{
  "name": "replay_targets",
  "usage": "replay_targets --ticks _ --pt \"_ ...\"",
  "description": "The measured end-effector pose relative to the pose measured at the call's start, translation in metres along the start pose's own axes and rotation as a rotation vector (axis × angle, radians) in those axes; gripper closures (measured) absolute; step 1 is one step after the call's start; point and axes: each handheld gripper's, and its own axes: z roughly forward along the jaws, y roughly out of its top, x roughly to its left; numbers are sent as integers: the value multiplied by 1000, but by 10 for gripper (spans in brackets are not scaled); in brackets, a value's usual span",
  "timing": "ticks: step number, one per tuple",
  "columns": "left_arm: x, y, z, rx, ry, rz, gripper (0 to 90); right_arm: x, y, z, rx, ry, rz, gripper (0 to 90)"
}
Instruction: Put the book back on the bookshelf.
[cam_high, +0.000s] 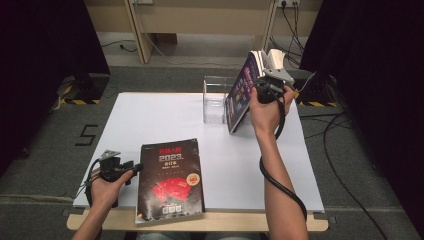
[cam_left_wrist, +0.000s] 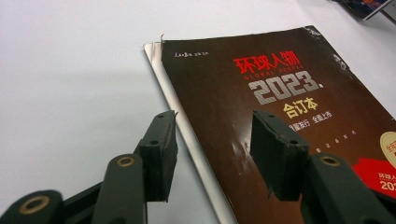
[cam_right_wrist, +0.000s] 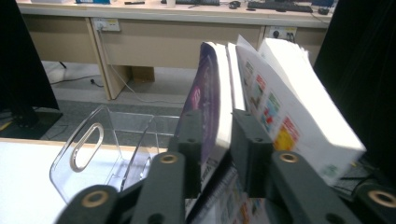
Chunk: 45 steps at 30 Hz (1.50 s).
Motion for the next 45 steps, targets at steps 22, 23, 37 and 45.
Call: replay_targets --ticks 22,23,37,45 --pt "0 0 -1 -5 1 0 505 -13 -27 1 30 86 80 900" --pt "0 0 -1 -5 2 0 505 -13 -27 4 36 86 83 900" --pt "-1 -1 1 -2 -2 3 504 -14 -28 9 33 77 86 865" --pt "-2 1 0 -12 2 12 456 -13 -36 2 25 84 76 754"
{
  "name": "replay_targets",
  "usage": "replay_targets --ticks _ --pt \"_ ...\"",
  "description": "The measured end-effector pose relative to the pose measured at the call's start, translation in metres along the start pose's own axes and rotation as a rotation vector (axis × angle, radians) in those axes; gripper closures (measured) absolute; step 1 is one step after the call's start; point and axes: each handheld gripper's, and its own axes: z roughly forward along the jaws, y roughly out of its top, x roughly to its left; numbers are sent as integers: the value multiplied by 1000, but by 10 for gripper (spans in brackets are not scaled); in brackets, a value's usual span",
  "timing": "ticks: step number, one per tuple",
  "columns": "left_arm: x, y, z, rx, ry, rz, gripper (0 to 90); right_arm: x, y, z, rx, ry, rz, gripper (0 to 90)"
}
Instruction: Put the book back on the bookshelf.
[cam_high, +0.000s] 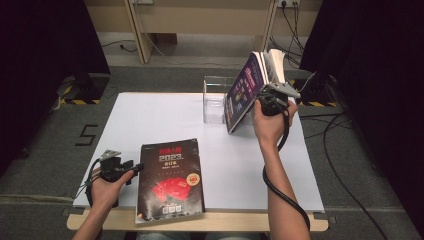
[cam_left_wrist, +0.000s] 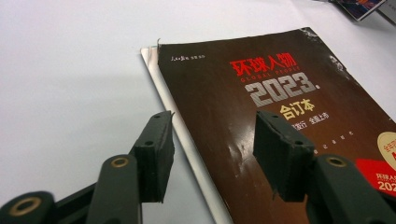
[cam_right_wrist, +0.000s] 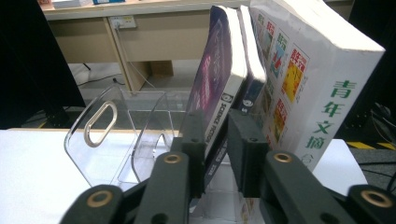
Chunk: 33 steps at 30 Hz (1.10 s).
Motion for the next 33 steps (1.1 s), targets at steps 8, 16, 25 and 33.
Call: replay_targets --ticks 8,16,25,33 --pt "0 1 0 -4 5 -5 378 4 -6 -5 9 18 -12 695" --pt "-1 1 0 -4 6 -8 335 10 -14 -9 41 65 -24 614" --pt "1 1 1 -3 4 -24 318 25 -32 -8 97 133 -21 570" --pt "2 3 1 -1 -3 -31 331 35 -45 -7 121 162 -22 560"
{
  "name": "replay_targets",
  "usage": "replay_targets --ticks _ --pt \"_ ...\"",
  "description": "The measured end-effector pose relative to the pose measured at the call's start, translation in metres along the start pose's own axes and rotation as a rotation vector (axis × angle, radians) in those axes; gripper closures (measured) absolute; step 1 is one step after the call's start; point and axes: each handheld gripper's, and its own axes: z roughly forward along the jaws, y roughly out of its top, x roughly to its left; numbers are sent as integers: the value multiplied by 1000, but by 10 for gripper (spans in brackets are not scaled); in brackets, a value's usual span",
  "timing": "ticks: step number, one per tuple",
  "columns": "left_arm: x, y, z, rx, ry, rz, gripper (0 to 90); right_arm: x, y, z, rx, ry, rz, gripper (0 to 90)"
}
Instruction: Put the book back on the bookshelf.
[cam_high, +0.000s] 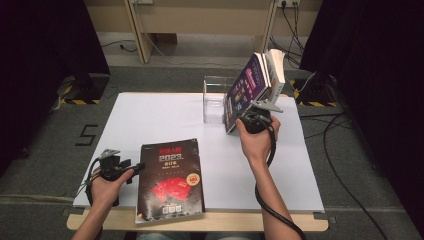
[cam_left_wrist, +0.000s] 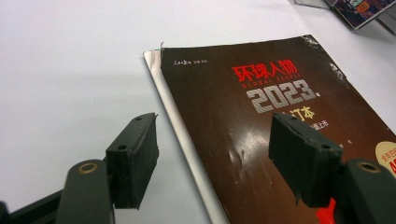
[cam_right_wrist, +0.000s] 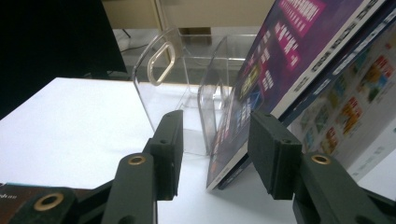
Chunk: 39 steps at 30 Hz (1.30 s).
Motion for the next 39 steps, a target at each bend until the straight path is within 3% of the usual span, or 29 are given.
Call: replay_targets --ticks 21,39 --pt "8 3 15 37 16 -34 395 24 -30 19 85 61 -14 556" --pt "8 3 21 48 -6 -58 414 54 -54 38 173 123 -52 561"
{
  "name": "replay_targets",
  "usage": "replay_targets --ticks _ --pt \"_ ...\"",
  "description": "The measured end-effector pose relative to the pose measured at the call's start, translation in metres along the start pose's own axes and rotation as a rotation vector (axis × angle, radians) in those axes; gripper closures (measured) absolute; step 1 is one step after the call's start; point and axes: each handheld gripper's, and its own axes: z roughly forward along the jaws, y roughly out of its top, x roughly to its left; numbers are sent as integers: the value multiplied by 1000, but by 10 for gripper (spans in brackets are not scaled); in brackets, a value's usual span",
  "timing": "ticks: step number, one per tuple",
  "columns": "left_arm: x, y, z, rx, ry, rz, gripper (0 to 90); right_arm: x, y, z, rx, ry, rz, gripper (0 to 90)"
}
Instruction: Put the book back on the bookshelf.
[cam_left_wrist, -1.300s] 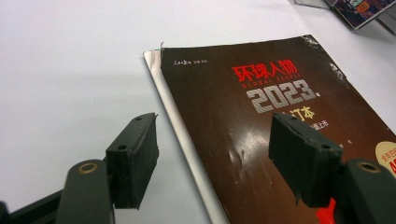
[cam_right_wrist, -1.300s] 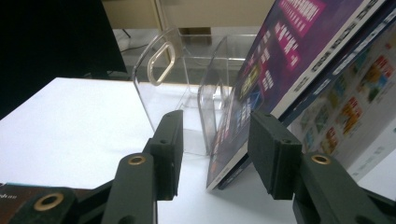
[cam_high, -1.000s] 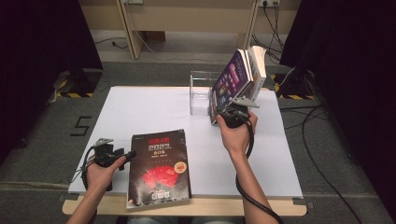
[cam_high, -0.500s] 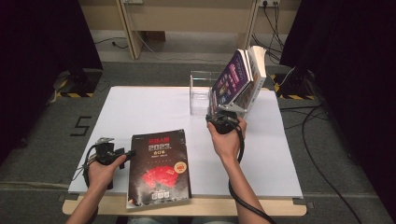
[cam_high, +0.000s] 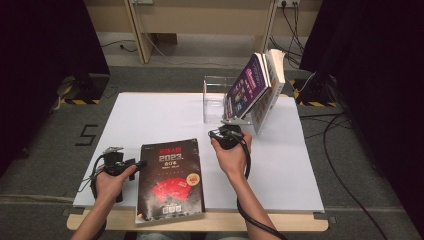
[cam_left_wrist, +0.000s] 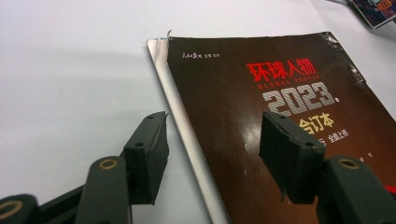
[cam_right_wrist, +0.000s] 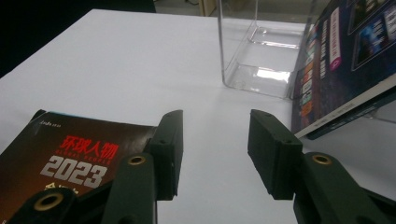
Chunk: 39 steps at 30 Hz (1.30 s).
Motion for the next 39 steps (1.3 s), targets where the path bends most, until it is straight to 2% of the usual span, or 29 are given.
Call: replay_targets --ticks 14,25,32,39 --pt "0 0 5 15 1 -15 428 16 -18 21 88 44 -7 564" --pt "-1 0 6 14 -4 -23 447 27 -29 36 137 81 -14 594" --pt "-2 -1 4 18 30 -25 467 33 -36 44 173 92 -12 596" --pt "-1 -2 4 9 32 -31 481 35 -41 51 202 101 -10 601"
